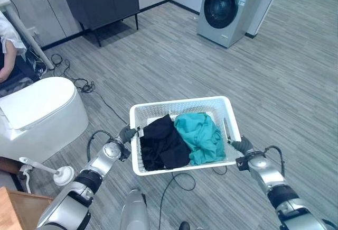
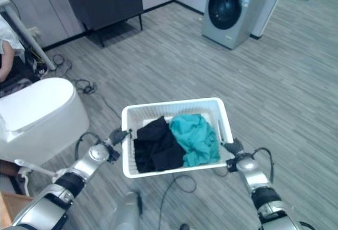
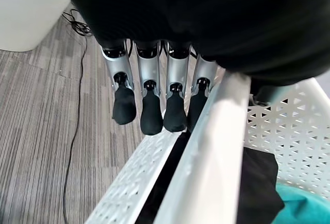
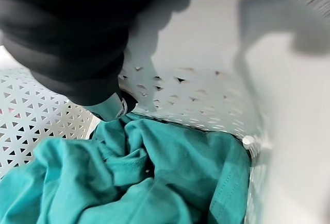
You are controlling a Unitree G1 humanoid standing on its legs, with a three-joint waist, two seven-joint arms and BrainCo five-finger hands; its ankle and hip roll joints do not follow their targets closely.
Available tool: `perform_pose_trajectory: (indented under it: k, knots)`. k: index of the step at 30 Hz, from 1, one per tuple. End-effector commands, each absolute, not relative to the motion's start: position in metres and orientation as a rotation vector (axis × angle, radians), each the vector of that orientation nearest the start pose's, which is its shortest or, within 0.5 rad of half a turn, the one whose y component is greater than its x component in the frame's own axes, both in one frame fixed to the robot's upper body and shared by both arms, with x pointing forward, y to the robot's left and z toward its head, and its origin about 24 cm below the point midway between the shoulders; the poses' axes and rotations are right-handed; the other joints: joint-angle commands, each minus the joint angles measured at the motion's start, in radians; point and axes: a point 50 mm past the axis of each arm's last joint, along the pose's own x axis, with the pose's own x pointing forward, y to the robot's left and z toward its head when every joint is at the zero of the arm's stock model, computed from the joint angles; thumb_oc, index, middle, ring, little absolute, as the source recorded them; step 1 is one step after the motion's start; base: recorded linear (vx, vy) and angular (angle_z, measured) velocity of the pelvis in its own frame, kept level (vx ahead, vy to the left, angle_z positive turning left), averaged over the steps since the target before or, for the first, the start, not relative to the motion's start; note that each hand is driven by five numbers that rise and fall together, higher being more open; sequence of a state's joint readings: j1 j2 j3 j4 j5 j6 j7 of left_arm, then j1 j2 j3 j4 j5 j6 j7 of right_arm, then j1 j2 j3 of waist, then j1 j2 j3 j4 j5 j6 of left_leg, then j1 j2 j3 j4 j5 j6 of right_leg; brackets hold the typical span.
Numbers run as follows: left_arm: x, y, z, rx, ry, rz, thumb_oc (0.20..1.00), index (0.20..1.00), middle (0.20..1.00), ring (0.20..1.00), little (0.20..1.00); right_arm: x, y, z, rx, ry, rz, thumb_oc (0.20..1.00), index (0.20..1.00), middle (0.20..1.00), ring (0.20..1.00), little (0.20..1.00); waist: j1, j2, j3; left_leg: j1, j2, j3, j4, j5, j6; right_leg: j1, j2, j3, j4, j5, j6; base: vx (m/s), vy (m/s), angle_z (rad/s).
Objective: Grab the laundry basket,head to the washer,open it,put in the laundry and shut it.
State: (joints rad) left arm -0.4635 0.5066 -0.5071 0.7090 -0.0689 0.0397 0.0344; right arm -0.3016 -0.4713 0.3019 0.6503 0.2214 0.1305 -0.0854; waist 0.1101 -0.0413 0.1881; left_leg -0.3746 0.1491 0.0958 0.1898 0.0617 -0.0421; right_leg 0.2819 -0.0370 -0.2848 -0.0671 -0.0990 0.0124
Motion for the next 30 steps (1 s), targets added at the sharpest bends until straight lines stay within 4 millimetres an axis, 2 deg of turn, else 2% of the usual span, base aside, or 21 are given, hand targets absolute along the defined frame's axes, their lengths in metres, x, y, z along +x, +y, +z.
perform_pose_trajectory:
  k: [1,3,5,6,8,10,11,13,14,15,16,17,18,19,21,22,23,24,25,27,30]
  knots:
    - [0.342,0.196,0.041,0.702,0.204,-0.193,0.200,0.200,0.200,0.200,0.200,0.315,-0.222,0.029,-0.263,0.229,0.019,0.200,0.200,0.200,0.200,0.200,0.052,0.002,-0.009,0.102,0.033,-0.028,-0.178,0.103,-0.053,-0.106,0.017,0.014,0.074,-0.008,0.058,0.34,0.095,-0.40]
    - [0.343,0.196,0.041,0.708,0.202,-0.192,0.200,0.200,0.200,0.200,0.200,0.316,-0.219,0.030,-0.259,0.222,0.022,0.200,0.200,0.200,0.200,0.200,0.063,-0.001,-0.007,0.102,0.020,-0.038,-0.207,0.110,-0.054,-0.090,0.016,0.022,0.081,-0.023,0.057,0.28,0.093,-0.24]
    - [0.342,0.200,0.040,0.719,0.211,-0.190,0.200,0.200,0.200,0.200,0.200,0.322,-0.213,0.030,-0.254,0.230,0.035,0.200,0.200,0.200,0.200,0.200,0.090,0.007,-0.024,0.117,-0.003,-0.088,-0.199,0.121,-0.045,-0.054,0.028,0.053,0.104,-0.067,0.057,0.36,0.160,-0.44]
    - [0.342,0.200,0.041,0.719,0.211,-0.190,0.200,0.200,0.200,0.200,0.200,0.322,-0.213,0.030,-0.254,0.229,0.035,0.200,0.200,0.200,0.200,0.200,0.090,0.006,-0.023,0.118,-0.003,-0.088,-0.199,0.121,-0.045,-0.053,0.027,0.053,0.105,-0.067,0.057,0.46,0.228,-0.73]
    - [0.341,0.204,0.041,0.737,0.212,-0.192,0.200,0.200,0.200,0.200,0.200,0.323,-0.211,0.025,-0.237,0.247,0.036,0.200,0.200,0.200,0.200,0.200,0.114,-0.008,-0.044,0.103,-0.050,-0.104,-0.092,0.097,-0.021,-0.042,0.001,0.077,0.205,-0.069,0.081,0.48,0.276,-0.32]
    - [0.341,0.209,0.041,0.757,0.218,-0.185,0.200,0.200,0.200,0.200,0.200,0.323,-0.209,0.022,-0.229,0.260,0.036,0.200,0.200,0.200,0.200,0.200,0.115,-0.023,-0.055,0.130,-0.090,-0.085,-0.058,0.041,0.025,-0.092,-0.030,0.086,0.365,-0.022,0.117,0.34,0.256,-0.05]
    - [0.341,0.210,0.041,0.767,0.217,-0.182,0.200,0.200,0.200,0.200,0.200,0.323,-0.208,0.021,-0.226,0.264,0.037,0.200,0.200,0.200,0.200,0.200,0.108,-0.028,-0.061,0.148,-0.105,-0.071,-0.048,0.011,0.048,-0.131,-0.046,0.096,0.460,0.034,0.146,0.33,0.289,-0.15]
    - [0.341,0.209,0.041,0.759,0.213,-0.182,0.200,0.200,0.200,0.200,0.200,0.325,-0.205,0.022,-0.220,0.262,0.045,0.200,0.200,0.200,0.200,0.200,0.084,-0.005,-0.059,0.187,-0.118,-0.061,-0.045,-0.025,0.085,-0.224,-0.061,0.113,0.633,0.154,0.186,0.33,0.330,-0.02]
    - [0.340,0.209,0.041,0.758,0.210,-0.179,0.200,0.200,0.200,0.200,0.200,0.325,-0.204,0.023,-0.225,0.261,0.055,0.200,0.200,0.200,0.200,0.200,0.063,0.022,-0.054,0.224,-0.123,-0.046,-0.047,-0.050,0.113,-0.284,-0.073,0.113,0.738,0.179,0.196,0.27,0.268,0.16]
    - [0.340,0.209,0.041,0.757,0.210,-0.179,0.200,0.200,0.200,0.200,0.200,0.325,-0.204,0.023,-0.225,0.261,0.055,0.200,0.200,0.200,0.200,0.200,0.064,0.020,-0.054,0.224,-0.125,-0.045,-0.046,-0.051,0.113,-0.286,-0.076,0.115,0.743,0.176,0.196,0.26,0.252,0.18]
    - [0.339,0.207,0.040,0.752,0.212,-0.188,0.200,0.200,0.200,0.200,0.200,0.326,-0.204,0.023,-0.231,0.259,0.053,0.200,0.200,0.200,0.200,0.200,0.055,0.043,-0.049,0.250,-0.121,-0.043,-0.052,-0.060,0.122,-0.334,-0.088,0.098,0.780,0.189,0.192,0.09,0.085,0.07]
    - [0.339,0.207,0.040,0.751,0.212,-0.188,0.200,0.200,0.200,0.200,0.200,0.326,-0.204,0.024,-0.232,0.259,0.053,0.200,0.200,0.200,0.200,0.200,0.054,0.040,-0.048,0.250,-0.125,-0.042,-0.051,-0.062,0.122,-0.337,-0.092,0.100,0.788,0.184,0.193,0.32,0.191,-0.04]
    - [0.341,0.203,0.043,0.746,0.198,-0.195,0.200,0.200,0.200,0.200,0.200,0.326,-0.211,0.024,-0.253,0.269,0.040,0.200,0.200,0.200,0.200,0.200,0.029,0.056,-0.041,0.298,-0.143,-0.063,-0.071,-0.071,0.125,-0.397,-0.102,0.088,0.742,0.154,0.170,0.38,0.148,-0.08]
    - [0.343,0.200,0.044,0.750,0.194,-0.207,0.200,0.200,0.200,0.200,0.200,0.325,-0.216,0.024,-0.270,0.273,0.026,0.200,0.200,0.200,0.200,0.200,0.010,0.061,-0.040,0.318,-0.149,-0.075,-0.084,-0.073,0.121,-0.439,-0.078,0.104,0.699,0.141,0.156,0.48,0.158,-0.07]
    - [0.343,0.199,0.045,0.755,0.188,-0.214,0.200,0.200,0.200,0.200,0.200,0.324,-0.220,0.024,-0.281,0.276,0.020,0.200,0.200,0.200,0.200,0.200,-0.008,0.059,-0.037,0.339,-0.162,-0.088,-0.089,-0.084,0.118,-0.448,-0.080,0.109,0.658,0.127,0.154,0.29,0.014,0.40]
    - [0.346,0.192,0.048,0.751,0.175,-0.224,0.200,0.200,0.200,0.200,0.200,0.324,-0.225,0.027,-0.299,0.268,0.010,0.200,0.200,0.200,0.200,0.200,-0.032,0.053,-0.035,0.368,-0.171,-0.102,-0.093,-0.115,0.099,-0.466,-0.112,0.098,0.485,0.101,0.143,0.34,-0.066,0.68]
    - [0.347,0.191,0.048,0.753,0.173,-0.228,0.200,0.200,0.200,0.200,0.200,0.323,-0.228,0.028,-0.306,0.269,0.006,0.200,0.200,0.200,0.200,0.200,-0.041,0.048,-0.039,0.386,-0.177,-0.109,-0.097,-0.129,0.090,-0.486,-0.136,0.098,0.404,0.112,0.142,0.62,-0.149,0.56]
    - [0.349,0.188,0.048,0.768,0.174,-0.228,0.200,0.200,0.200,0.200,0.200,0.322,-0.231,0.028,-0.320,0.275,0.000,0.200,0.200,0.200,0.200,0.200,-0.059,0.040,-0.045,0.432,-0.190,-0.121,-0.107,-0.167,0.076,-0.496,-0.180,0.079,0.243,0.165,0.157,0.41,-0.117,0.29]
    - [0.349,0.188,0.048,0.768,0.174,-0.228,0.200,0.200,0.200,0.200,0.200,0.322,-0.232,0.028,-0.320,0.275,0.000,0.200,0.200,0.200,0.200,0.200,-0.061,0.045,-0.042,0.437,-0.185,-0.124,-0.107,-0.170,0.076,-0.484,-0.176,0.073,0.232,0.169,0.157,0.44,-0.119,0.31]
    - [0.350,0.186,0.048,0.773,0.174,-0.232,0.200,0.200,0.200,0.200,0.200,0.322,-0.232,0.029,-0.335,0.278,0.007,0.200,0.200,0.200,0.200,0.200,-0.073,0.043,-0.044,0.478,-0.190,-0.121,-0.100,-0.208,0.069,-0.482,-0.204,0.033,0.121,0.217,0.177,0.36,-0.064,0.35]
    - [0.348,0.186,0.046,0.763,0.181,-0.239,0.200,0.200,0.200,0.200,0.200,0.322,-0.231,0.029,-0.355,0.282,0.023,0.200,0.200,0.200,0.200,0.200,-0.092,0.042,-0.055,0.535,-0.186,-0.113,-0.102,-0.250,0.063,-0.491,-0.210,0.043,0.096,0.238,0.186,0.42,-0.073,0.12]
